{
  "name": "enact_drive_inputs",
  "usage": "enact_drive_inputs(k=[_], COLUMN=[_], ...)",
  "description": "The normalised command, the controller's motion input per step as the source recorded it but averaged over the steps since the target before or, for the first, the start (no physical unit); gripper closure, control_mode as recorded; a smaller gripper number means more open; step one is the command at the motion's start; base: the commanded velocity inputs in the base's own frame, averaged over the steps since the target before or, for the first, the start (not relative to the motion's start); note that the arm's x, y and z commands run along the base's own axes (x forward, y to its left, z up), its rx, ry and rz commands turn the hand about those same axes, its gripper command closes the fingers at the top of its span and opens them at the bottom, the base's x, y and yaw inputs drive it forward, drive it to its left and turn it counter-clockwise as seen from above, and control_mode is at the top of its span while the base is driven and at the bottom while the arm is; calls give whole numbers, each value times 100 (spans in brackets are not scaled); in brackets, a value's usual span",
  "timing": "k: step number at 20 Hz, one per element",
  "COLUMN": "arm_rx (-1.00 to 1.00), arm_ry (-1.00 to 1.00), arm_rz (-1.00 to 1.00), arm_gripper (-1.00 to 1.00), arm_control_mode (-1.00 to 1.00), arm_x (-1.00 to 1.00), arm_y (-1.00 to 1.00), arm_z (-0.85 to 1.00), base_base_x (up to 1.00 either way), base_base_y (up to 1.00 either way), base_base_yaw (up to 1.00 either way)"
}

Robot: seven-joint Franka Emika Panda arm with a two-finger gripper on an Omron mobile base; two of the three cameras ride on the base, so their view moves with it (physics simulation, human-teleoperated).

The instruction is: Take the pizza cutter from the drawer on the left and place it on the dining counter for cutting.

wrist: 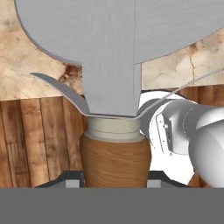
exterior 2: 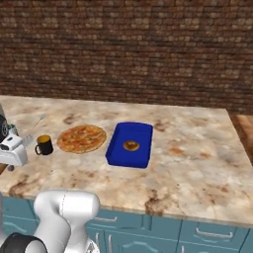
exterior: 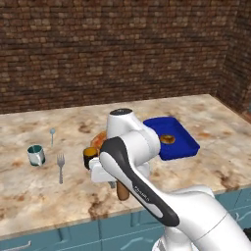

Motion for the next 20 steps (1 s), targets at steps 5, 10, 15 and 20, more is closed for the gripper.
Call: enact_drive_inputs(k=[5,10,15,20], arm_rx=[0,5,5,2], arm_ry=[0,0,0,2], arm_rz=[0,11,7,1], arm_gripper=[100,100,100,100], arm_control_mode=[100,-100,-100,-100], arm_x=[0,70,99,100], arm_y=[0,-53,-59,-30], arm_z=[0,-12,-22,-25], base_base_x=[29,0,0,0], base_base_y=[-11,0,0,0], base_base_yaw=[14,0,0,0])
